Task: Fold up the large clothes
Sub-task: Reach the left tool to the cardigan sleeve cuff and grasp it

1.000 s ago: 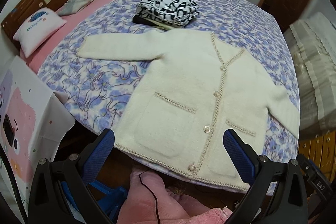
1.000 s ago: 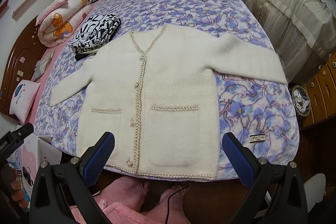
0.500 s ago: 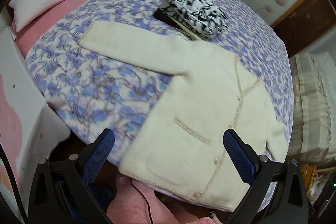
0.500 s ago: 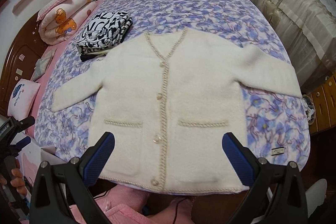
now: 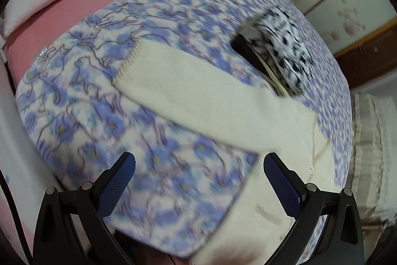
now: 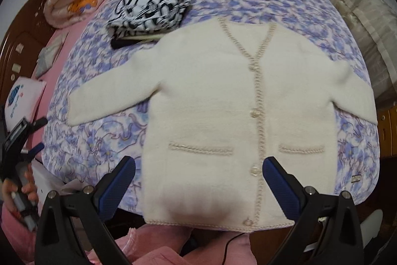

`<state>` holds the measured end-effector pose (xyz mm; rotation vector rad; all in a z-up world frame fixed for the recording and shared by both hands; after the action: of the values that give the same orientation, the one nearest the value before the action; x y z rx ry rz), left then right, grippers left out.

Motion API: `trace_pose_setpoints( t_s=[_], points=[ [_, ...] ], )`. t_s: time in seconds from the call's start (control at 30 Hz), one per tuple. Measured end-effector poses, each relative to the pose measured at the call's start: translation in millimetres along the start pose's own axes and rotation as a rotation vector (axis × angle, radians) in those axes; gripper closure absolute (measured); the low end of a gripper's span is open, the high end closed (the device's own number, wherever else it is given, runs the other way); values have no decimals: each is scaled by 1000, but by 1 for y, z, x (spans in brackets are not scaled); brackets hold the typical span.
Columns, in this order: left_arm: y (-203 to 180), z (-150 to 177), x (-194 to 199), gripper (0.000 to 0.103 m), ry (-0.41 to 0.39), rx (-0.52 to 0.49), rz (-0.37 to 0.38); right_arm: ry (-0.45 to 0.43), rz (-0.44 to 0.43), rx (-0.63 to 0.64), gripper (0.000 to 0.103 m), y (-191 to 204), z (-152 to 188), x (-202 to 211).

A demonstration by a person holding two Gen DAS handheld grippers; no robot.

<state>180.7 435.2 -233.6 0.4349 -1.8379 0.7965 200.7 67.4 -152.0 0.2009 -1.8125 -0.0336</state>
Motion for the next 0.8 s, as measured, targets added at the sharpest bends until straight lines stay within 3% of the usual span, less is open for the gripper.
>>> trace_pose_setpoints(
  t_s=[0.23, 0.4, 0.53, 0.6, 0.8],
  points=[
    [54, -59, -70, 1, -9, 147, 46, 117, -43, 163, 1, 82, -17, -44],
    [86, -79, -115, 12, 16, 289, 98, 184, -71, 241, 1, 122, -16, -67],
    [106, -83, -140, 16, 27, 359, 107, 238, -55, 302, 1, 133, -11, -79],
    [110, -85, -150, 26, 31, 388, 137, 259, -52, 318, 1, 137, -9, -84],
    [123, -86, -173, 39, 23, 425, 122, 285, -46, 313, 1, 129, -11, -90]
  ],
)
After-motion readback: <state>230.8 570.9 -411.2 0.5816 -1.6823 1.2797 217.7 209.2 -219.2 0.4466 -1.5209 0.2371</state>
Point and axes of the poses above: each gripper's, at about its wrist camera, not at the fingertips, and x roughly against the way its jaws point, y to its left, z to its underside, the point moved 7 cm from there along -x, roughly the way its jaws point, and after that the axes turned 4 degrees about -z, right-handed, at the moved point
